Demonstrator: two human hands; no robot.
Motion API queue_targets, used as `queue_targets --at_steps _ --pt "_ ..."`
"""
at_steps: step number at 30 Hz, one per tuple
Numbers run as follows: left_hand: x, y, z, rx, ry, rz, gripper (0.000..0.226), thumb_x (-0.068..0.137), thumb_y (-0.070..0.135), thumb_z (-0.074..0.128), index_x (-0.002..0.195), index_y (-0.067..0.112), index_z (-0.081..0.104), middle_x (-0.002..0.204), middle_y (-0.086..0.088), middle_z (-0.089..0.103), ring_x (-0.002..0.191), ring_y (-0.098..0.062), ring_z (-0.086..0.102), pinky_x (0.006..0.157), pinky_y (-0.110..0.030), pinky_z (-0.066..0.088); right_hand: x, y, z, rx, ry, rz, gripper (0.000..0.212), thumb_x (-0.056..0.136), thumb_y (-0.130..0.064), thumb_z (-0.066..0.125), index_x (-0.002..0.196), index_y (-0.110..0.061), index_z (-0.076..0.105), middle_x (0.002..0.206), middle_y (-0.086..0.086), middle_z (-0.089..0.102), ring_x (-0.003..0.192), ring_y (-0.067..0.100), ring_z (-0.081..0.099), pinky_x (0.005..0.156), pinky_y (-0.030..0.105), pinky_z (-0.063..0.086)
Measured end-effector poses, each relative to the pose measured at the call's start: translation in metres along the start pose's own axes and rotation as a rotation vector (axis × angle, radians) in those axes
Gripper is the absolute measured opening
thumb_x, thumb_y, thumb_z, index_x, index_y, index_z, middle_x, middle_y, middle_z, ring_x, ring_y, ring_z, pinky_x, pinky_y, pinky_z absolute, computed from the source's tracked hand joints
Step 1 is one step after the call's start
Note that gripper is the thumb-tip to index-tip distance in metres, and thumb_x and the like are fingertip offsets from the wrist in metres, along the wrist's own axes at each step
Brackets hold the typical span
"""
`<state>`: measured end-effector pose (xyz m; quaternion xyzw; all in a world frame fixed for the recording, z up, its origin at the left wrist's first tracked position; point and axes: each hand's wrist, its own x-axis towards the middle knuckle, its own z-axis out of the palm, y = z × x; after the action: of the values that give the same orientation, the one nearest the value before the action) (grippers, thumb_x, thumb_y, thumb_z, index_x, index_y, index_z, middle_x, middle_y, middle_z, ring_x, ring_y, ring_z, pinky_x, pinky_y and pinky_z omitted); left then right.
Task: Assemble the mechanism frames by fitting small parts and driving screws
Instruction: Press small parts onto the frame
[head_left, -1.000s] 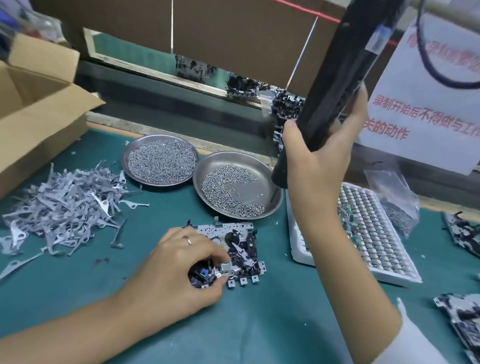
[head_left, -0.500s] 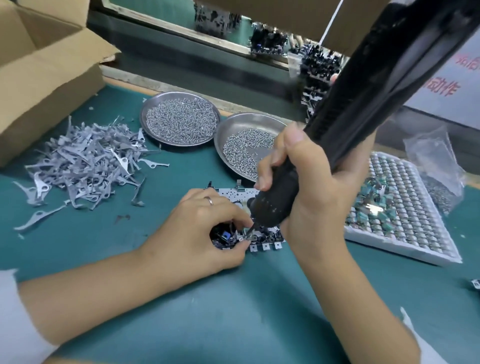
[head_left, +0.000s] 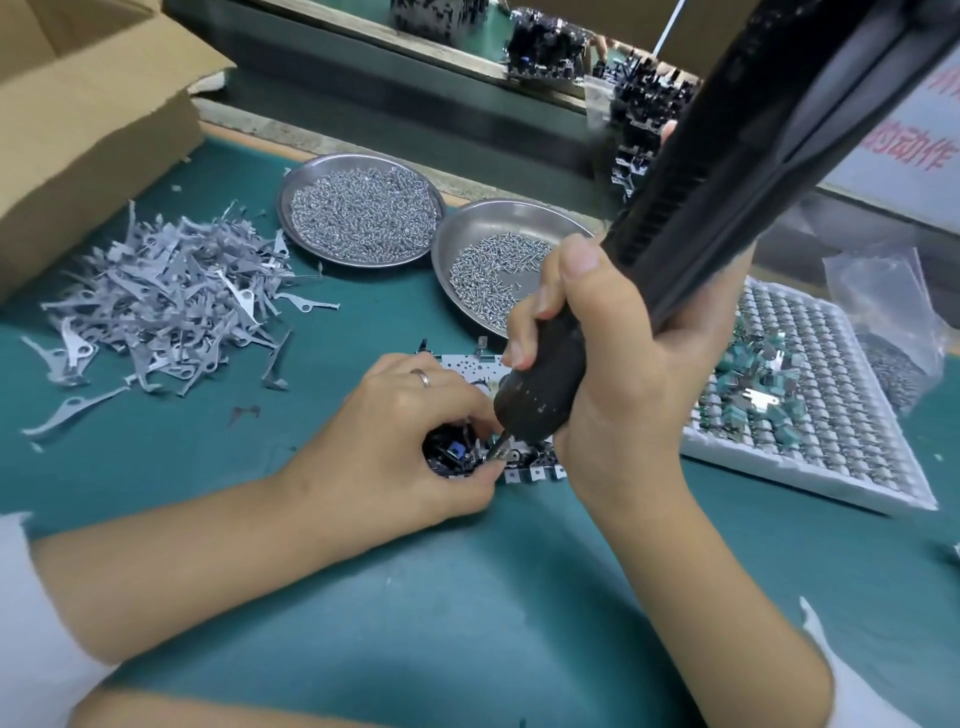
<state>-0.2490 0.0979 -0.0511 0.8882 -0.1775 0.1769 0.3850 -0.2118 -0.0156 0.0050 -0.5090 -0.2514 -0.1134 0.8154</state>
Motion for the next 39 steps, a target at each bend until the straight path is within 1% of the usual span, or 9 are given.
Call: queue_targets --at_steps 5,15,18,23,26,30,32,36,39 --pt "0.001 0.0 -0.001 -0.001 -0.013 -0.015 0.014 0.063 0.024 0.075 0.074 0.017 0.069 0.07 0.019 0.054 0.075 -0.011 0.052 0.082 -0.025 0.039 0.0 0.001 -0.002 -0.017 0.002 -0.003 0.028 0.077 -0.011 0.056 0.095 -0.012 0.034 0.057 -0.002 0.045 0.037 0.019 0.04 0.044 0.025 0.038" --pt "0.002 0.001 -0.001 -0.024 -0.007 -0.012 0.012 0.063 0.021 0.075 0.069 0.019 0.066 0.066 0.028 0.044 0.07 -0.004 0.044 0.078 -0.022 0.037 -0.001 0.004 -0.003 -0.016 -0.021 -0.028 0.028 0.078 -0.01 0.056 0.094 -0.006 0.033 0.06 -0.004 0.051 0.036 0.019 0.041 0.045 0.024 0.037" --pt "0.001 0.001 -0.001 -0.025 0.001 -0.014 0.012 0.063 0.021 0.075 0.071 0.019 0.067 0.067 0.026 0.049 0.071 -0.007 0.048 0.079 -0.024 0.039 -0.001 0.003 -0.004 -0.012 -0.017 -0.027 0.027 0.078 -0.009 0.056 0.094 -0.006 0.034 0.059 -0.003 0.05 0.036 0.019 0.042 0.045 0.023 0.038" --pt "0.0 0.001 -0.001 -0.015 -0.014 -0.041 0.016 0.063 0.022 0.075 0.079 0.018 0.073 0.073 0.012 0.066 0.074 -0.011 0.058 0.084 -0.031 0.043 0.008 -0.004 -0.012 -0.021 0.01 -0.092 0.031 0.079 -0.01 0.055 0.102 -0.011 0.034 0.053 -0.004 0.047 0.035 0.017 0.045 0.044 0.022 0.038" --pt "0.0 0.002 -0.001 -0.009 -0.016 -0.051 0.017 0.063 0.022 0.075 0.079 0.017 0.074 0.072 0.011 0.067 0.074 -0.011 0.057 0.083 -0.031 0.043 0.01 0.001 -0.015 -0.064 0.027 -0.07 0.035 0.078 -0.009 0.055 0.105 -0.009 0.033 0.053 -0.005 0.047 0.035 0.018 0.043 0.045 0.023 0.038" --pt "0.0 0.002 -0.001 0.016 -0.016 -0.045 0.017 0.062 0.022 0.075 0.079 0.017 0.075 0.072 0.012 0.066 0.072 -0.009 0.056 0.082 -0.027 0.042 0.011 0.006 -0.018 -0.09 0.004 0.053 0.03 0.081 -0.003 0.055 0.098 -0.021 0.038 0.05 -0.004 0.045 0.035 0.019 0.039 0.044 0.022 0.037" --pt "0.0 0.003 -0.001 0.025 -0.017 -0.044 0.017 0.062 0.022 0.075 0.079 0.018 0.075 0.072 0.013 0.066 0.073 -0.011 0.056 0.083 -0.026 0.041 0.011 0.006 -0.018 -0.07 -0.005 0.066 0.03 0.08 -0.007 0.057 0.098 -0.022 0.038 0.05 -0.004 0.046 0.035 0.019 0.04 0.044 0.022 0.037" --pt "0.0 0.003 -0.002 0.026 -0.013 -0.038 0.018 0.063 0.021 0.074 0.08 0.018 0.074 0.074 0.013 0.066 0.075 -0.011 0.057 0.084 -0.025 0.041 0.011 0.003 -0.021 -0.109 -0.019 0.061 0.028 0.081 -0.018 0.061 0.098 -0.021 0.039 0.058 0.001 0.05 0.04 0.019 0.047 0.045 0.025 0.04" --pt "0.0 0.003 -0.003 0.026 -0.023 -0.028 0.018 0.064 0.023 0.075 0.081 0.019 0.074 0.076 0.015 0.066 0.076 -0.009 0.057 0.085 -0.027 0.042 0.002 0.003 -0.034 -0.26 -0.054 -0.001 0.032 0.084 -0.023 0.062 0.109 -0.024 0.041 0.077 0.014 0.053 0.061 0.02 0.056 0.058 0.036 0.047"
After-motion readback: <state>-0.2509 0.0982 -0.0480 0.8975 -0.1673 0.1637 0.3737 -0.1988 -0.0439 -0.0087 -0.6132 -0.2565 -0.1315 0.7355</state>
